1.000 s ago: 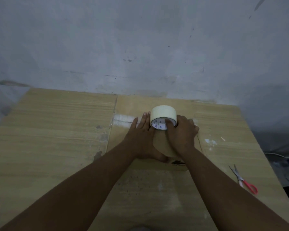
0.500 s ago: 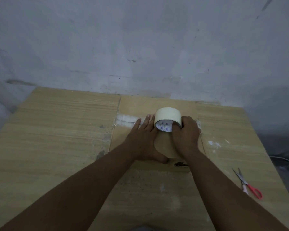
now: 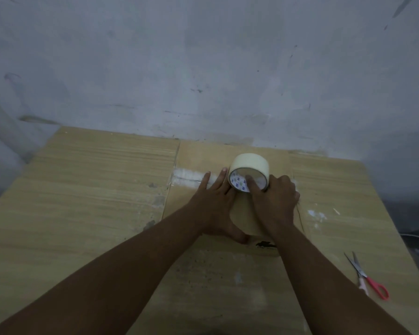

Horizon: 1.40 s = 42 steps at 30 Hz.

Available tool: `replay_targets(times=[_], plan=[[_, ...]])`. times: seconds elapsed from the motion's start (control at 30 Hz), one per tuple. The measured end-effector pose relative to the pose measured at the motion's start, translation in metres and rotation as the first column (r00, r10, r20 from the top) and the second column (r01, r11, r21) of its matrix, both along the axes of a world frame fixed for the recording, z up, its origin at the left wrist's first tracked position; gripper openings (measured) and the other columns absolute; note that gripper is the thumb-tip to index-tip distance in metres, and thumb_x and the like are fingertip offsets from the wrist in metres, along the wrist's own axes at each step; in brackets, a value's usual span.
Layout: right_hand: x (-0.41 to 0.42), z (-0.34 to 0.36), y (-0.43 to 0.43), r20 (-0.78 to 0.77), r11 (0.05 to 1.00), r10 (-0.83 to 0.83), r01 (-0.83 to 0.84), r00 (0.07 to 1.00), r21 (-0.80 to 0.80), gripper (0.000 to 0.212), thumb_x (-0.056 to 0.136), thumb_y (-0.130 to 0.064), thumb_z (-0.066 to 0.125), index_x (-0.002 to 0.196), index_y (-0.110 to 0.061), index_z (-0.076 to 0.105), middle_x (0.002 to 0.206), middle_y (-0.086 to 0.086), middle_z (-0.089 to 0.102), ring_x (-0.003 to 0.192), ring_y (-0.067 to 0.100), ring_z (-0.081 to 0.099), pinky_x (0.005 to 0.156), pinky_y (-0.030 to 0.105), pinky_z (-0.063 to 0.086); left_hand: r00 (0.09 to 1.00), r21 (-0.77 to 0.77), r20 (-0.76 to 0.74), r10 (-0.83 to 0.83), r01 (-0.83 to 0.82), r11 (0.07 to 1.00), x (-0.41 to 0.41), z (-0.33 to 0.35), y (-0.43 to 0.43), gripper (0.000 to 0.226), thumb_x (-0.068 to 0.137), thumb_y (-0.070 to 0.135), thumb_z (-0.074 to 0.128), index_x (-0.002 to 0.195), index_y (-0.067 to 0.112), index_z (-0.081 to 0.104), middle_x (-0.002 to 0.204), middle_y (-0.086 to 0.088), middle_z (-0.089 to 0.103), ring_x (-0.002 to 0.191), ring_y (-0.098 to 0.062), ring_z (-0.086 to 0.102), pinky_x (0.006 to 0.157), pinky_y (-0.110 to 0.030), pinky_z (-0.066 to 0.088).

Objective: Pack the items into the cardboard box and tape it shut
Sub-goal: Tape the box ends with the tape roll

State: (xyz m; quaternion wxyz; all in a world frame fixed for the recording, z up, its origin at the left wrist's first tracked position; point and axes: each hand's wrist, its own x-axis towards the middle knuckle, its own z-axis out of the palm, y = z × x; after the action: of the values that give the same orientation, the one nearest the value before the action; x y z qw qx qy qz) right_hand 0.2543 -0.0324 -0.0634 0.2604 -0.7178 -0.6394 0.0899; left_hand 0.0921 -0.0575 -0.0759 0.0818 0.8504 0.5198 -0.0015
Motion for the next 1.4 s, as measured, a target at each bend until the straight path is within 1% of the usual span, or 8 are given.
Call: replay_targets(times=[0.1,0.23,0.5,0.63,0.73,0.97,1.1,1.4], plan=[[-0.002,0.001,-0.001,0.004,1.0,0.027,-0.027,1.0,-0.005,0.044,0.089,-0.052,0.05,0.095,-0.01,0.063,0.093,0.011,0.059,0.101,0.035,0.051,0.09,0.044,0.031,1.0,-0.009,0.008,-0.008,0.008,1.0,0.0,-0.002,0.002,0.135,0.055,0.096,0.039,0.154,0.02,-0.012,0.163,-0.002,-0.011,0.146,-0.028,-0.024,0.115,-0.061,-0.008],[0.0,0.001,-0.004,-0.162,0.995,0.075,-0.064,0.984,0.074,0.04,0.082,-0.042,0.031,0.083,-0.01,0.056,0.081,0.002,0.051,0.079,0.024,0.047,0.081,0.037,0.026,1.0,-0.03,0.02,-0.009,0.01,1.0,0.001,-0.001,0.001,0.135,0.054,0.097,0.036,0.153,0.021,-0.016,0.162,-0.003,-0.014,0.144,-0.026,-0.03,0.116,-0.06,-0.01],[0.009,-0.01,0.0,-0.291,0.984,0.098,-0.05,0.952,0.168,0.011,0.078,-0.023,0.038,0.074,-0.014,0.039,0.075,0.003,0.042,0.07,0.024,0.042,0.066,0.044,0.037,1.0,-0.033,-0.014,-0.015,0.014,0.999,0.0,0.002,0.0,0.135,0.055,0.096,0.037,0.153,0.019,-0.015,0.162,-0.006,-0.015,0.146,-0.025,-0.025,0.116,-0.057,-0.007],[0.013,-0.003,0.0,-0.091,0.992,0.082,-0.072,0.993,0.108,0.028,0.075,-0.039,0.027,0.07,-0.015,0.039,0.076,0.002,0.036,0.075,0.028,0.044,0.071,0.038,0.029,0.998,-0.034,0.037,-0.046,0.047,0.998,0.0,0.004,0.0,0.132,0.057,0.096,0.035,0.154,0.022,-0.014,0.162,-0.001,-0.012,0.145,-0.021,-0.026,0.116,-0.058,-0.008],[0.027,-0.002,-0.002,0.181,0.998,0.023,-0.032,0.983,0.048,0.041,0.08,-0.044,0.038,0.076,-0.01,0.059,0.082,0.004,0.036,0.086,0.027,0.04,0.078,0.039,0.027,0.996,-0.015,0.029,-0.087,0.087,0.996,0.0,0.006,0.002,0.13,0.06,0.095,0.034,0.154,0.02,-0.013,0.163,-0.003,-0.011,0.146,-0.019,-0.026,0.117,-0.056,-0.01],[0.028,-0.004,-0.001,0.237,0.995,0.037,-0.058,0.971,0.083,0.041,0.086,-0.058,0.048,0.084,-0.018,0.058,0.083,0.001,0.037,0.087,0.026,0.04,0.078,0.039,0.023,0.997,-0.028,0.029,-0.077,0.078,0.997,0.01,0.005,0.005,0.131,0.061,0.092,0.045,0.154,0.019,-0.011,0.163,-0.002,-0.008,0.149,-0.022,-0.015,0.119,-0.05,-0.009],[0.032,-0.002,0.002,0.151,0.993,0.085,-0.097,0.985,0.072,0.028,0.086,-0.039,0.043,0.075,-0.016,0.053,0.078,-0.002,0.036,0.081,0.021,0.033,0.073,0.033,0.014,0.997,-0.074,0.056,-0.043,0.047,0.996,0.015,0.006,0.003,0.133,0.062,0.089,0.051,0.154,0.017,-0.011,0.161,-0.004,-0.014,0.144,-0.015,-0.024,0.12,-0.041,-0.013],[0.036,0.001,0.001,-0.177,0.99,0.132,-0.119,0.975,0.079,0.022,0.077,-0.034,0.04,0.063,-0.017,0.036,0.071,-0.006,0.028,0.066,0.022,0.038,0.066,0.031,0.013,0.996,-0.05,0.066,-0.058,0.061,0.997,0.012,0.005,0.003,0.133,0.058,0.094,0.04,0.154,0.018,-0.012,0.162,-0.005,-0.016,0.147,-0.018,-0.022,0.121,-0.041,-0.009]])
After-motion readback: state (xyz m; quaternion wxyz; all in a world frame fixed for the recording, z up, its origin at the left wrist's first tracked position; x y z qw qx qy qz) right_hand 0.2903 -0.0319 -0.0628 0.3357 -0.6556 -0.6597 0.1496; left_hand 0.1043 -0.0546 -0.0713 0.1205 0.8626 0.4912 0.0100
